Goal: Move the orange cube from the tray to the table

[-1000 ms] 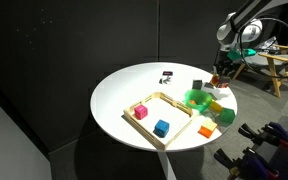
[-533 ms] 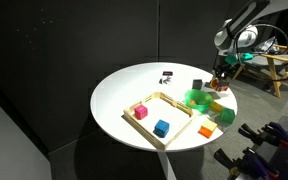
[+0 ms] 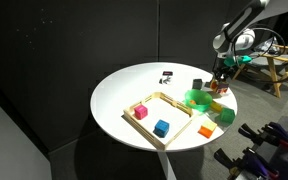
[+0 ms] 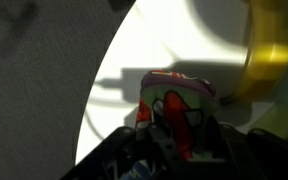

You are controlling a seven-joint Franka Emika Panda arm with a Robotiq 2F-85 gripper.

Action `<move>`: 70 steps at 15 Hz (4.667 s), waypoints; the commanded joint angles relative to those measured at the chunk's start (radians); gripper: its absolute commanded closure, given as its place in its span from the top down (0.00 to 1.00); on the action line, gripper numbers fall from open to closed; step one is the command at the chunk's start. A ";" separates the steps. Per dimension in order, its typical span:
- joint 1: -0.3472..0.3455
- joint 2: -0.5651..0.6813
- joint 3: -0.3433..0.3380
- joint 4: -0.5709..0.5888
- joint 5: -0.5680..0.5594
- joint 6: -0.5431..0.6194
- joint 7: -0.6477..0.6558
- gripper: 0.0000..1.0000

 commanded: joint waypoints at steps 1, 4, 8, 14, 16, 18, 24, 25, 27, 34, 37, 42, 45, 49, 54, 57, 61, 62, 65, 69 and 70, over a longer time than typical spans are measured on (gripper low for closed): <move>-0.018 0.018 0.012 0.032 0.015 -0.004 0.011 0.65; -0.017 0.020 0.012 0.033 0.015 -0.005 0.011 0.79; -0.017 0.011 0.013 0.028 0.014 -0.006 0.007 1.00; -0.015 -0.016 0.013 0.015 0.012 -0.020 0.003 1.00; -0.015 -0.032 0.015 0.008 0.014 -0.024 -0.001 1.00; -0.013 -0.048 0.016 0.004 0.014 -0.028 -0.002 1.00; -0.007 -0.129 0.025 -0.009 0.017 -0.070 -0.009 1.00; -0.005 -0.143 0.026 -0.011 0.016 -0.075 -0.009 1.00; 0.000 -0.174 0.031 -0.018 0.016 -0.090 -0.012 1.00; 0.030 -0.272 0.054 -0.052 0.011 -0.129 -0.027 1.00; 0.053 -0.311 0.066 -0.075 0.006 -0.143 -0.034 1.00; 0.092 -0.369 0.080 -0.116 -0.004 -0.151 -0.038 1.00; 0.109 -0.402 0.084 -0.148 -0.011 -0.152 -0.052 1.00; 0.127 -0.452 0.089 -0.201 -0.025 -0.141 -0.071 1.00; 0.152 -0.532 0.099 -0.287 -0.064 -0.121 -0.075 1.00; 0.164 -0.581 0.105 -0.330 -0.086 -0.125 -0.065 1.00; 0.172 -0.638 0.108 -0.374 -0.091 -0.137 -0.044 1.00; 0.172 -0.650 0.108 -0.381 -0.090 -0.143 -0.038 1.00; 0.161 -0.714 0.098 -0.414 -0.087 -0.185 -0.019 1.00; 0.147 -0.781 0.088 -0.431 -0.094 -0.268 0.025 1.00; 0.143 -0.797 0.085 -0.432 -0.094 -0.291 0.033 1.00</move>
